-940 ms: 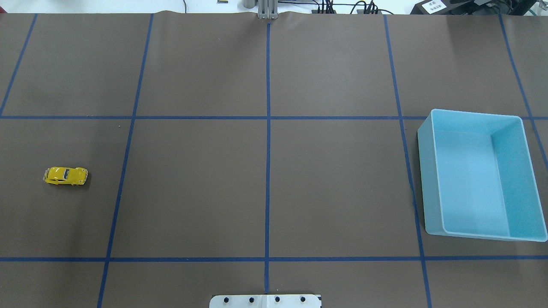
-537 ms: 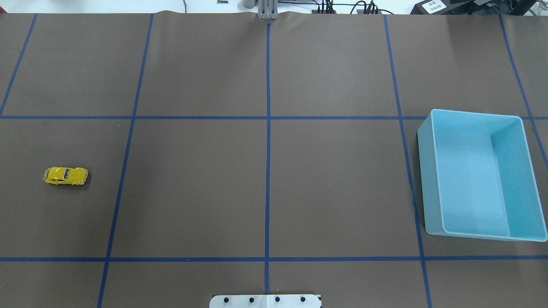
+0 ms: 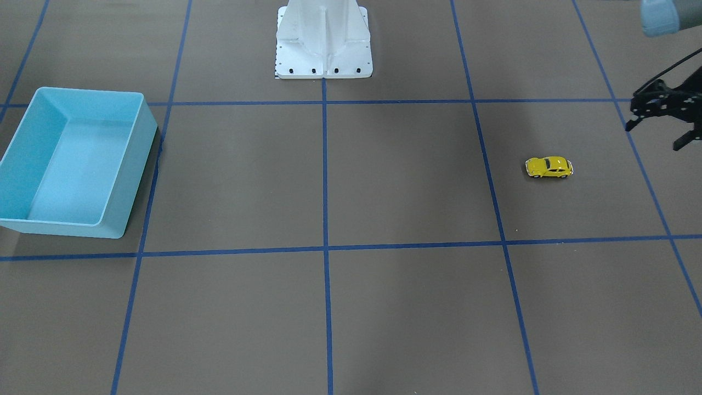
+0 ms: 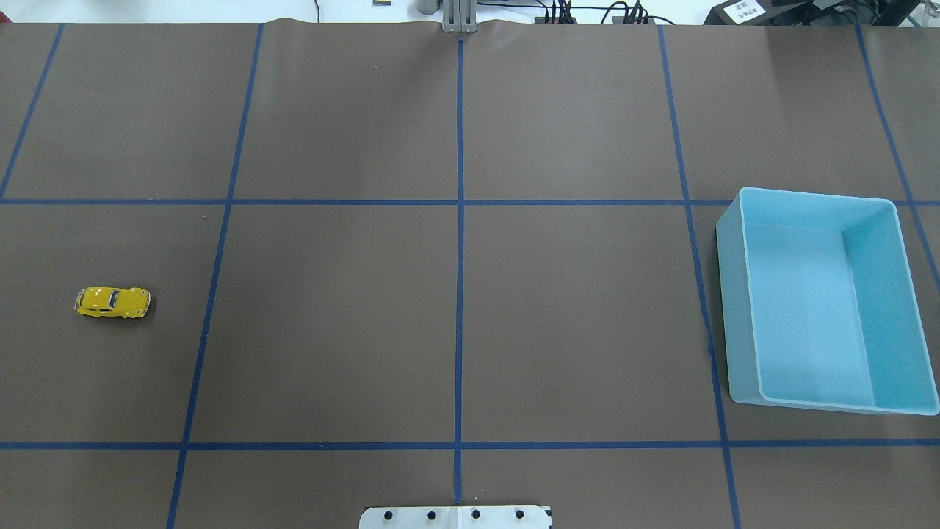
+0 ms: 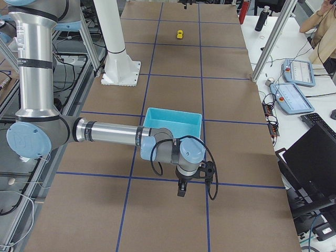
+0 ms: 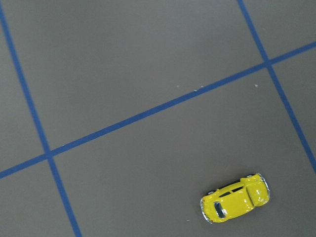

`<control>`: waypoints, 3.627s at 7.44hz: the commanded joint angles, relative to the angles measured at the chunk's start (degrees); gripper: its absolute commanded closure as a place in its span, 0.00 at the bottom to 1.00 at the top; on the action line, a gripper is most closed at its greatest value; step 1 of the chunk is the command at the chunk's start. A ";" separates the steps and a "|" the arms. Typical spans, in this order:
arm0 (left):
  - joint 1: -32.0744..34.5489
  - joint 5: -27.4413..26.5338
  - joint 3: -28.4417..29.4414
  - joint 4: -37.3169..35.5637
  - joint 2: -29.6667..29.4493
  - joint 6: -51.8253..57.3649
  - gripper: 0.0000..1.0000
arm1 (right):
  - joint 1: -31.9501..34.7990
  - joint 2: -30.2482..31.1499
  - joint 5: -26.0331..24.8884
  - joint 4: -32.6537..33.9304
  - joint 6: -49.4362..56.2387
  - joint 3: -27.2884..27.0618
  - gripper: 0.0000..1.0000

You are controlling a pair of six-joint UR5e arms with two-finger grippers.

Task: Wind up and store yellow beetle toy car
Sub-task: 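Lower the left gripper onto the yellow beetle toy car, then press the car down with the left gripper and drag it away from the bin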

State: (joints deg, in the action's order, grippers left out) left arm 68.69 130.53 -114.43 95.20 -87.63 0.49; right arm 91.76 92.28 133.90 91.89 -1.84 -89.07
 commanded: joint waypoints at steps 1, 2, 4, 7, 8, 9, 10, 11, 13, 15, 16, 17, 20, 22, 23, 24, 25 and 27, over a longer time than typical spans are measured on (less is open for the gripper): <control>-10.38 -10.69 -4.74 0.07 0.01 7.79 0.00 | 0.00 0.00 -0.22 -0.13 -0.18 0.21 0.00; -13.12 -12.56 -4.57 0.16 -0.08 14.81 0.00 | 0.00 -0.09 -0.22 -0.13 -0.18 0.21 0.00; -16.38 -12.58 -2.91 0.68 -0.17 26.25 0.00 | 0.00 -0.17 0.13 -0.04 -0.18 -0.05 0.00; -17.19 -11.88 7.62 17.08 -0.52 34.92 0.00 | 0.00 -0.09 0.31 0.39 -0.09 -0.05 0.00; -17.54 -11.88 8.86 17.73 -0.70 37.10 0.00 | 0.00 -0.09 0.31 0.39 -0.09 -0.05 0.00; -17.80 -11.88 9.14 17.74 -0.70 39.21 0.00 | 0.00 -0.09 0.22 0.05 -0.09 0.03 0.00; -18.41 -11.01 10.01 17.74 -0.78 39.41 0.00 | 0.00 0.17 0.22 0.30 0.00 0.64 0.00; -19.72 -9.96 10.11 17.74 -0.79 39.23 0.00 | 0.00 0.00 0.22 0.22 0.00 0.13 0.00; -19.91 -9.77 12.82 18.35 -0.70 39.32 0.00 | 0.00 0.00 0.05 -0.04 0.00 0.30 0.00; -20.09 -9.86 14.92 18.53 -1.13 39.14 0.00 | 0.00 -1.31 0.04 -0.04 -0.09 0.56 0.00; -20.09 -9.77 15.12 18.44 -1.57 39.06 0.00 | -0.26 -2.36 -0.13 -0.04 -0.09 0.65 0.00; -20.61 -9.77 15.20 18.53 -1.58 38.88 0.00 | -0.87 -3.50 -0.22 0.48 -0.09 0.91 0.00; -20.97 -9.86 16.26 18.53 -2.28 38.79 0.00 | -0.88 -3.51 -0.13 0.57 -0.09 1.09 0.00; -20.97 -9.86 16.61 18.53 -2.54 38.97 0.00 | -0.88 -3.51 -0.13 0.48 -0.09 1.97 0.00; -21.05 -9.86 17.05 18.53 -2.89 38.97 0.00 | -0.88 -3.51 -0.13 0.57 -0.09 1.97 0.00; -21.05 -9.77 17.05 18.53 -3.07 39.14 0.00 | -0.88 -2.82 0.04 0.48 -0.09 1.88 0.00; -21.05 -9.77 17.49 18.53 -3.07 39.23 0.04 | -0.88 -3.33 -0.04 0.22 -0.09 1.88 0.00; -21.14 -9.77 17.75 20.28 -2.98 39.32 0.34 | -0.88 -2.81 -0.13 0.31 0.00 2.32 0.00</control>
State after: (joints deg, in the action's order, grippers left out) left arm 47.61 120.76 -96.94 114.35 -90.70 39.73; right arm 90.88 89.30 133.80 92.24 -1.88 -86.96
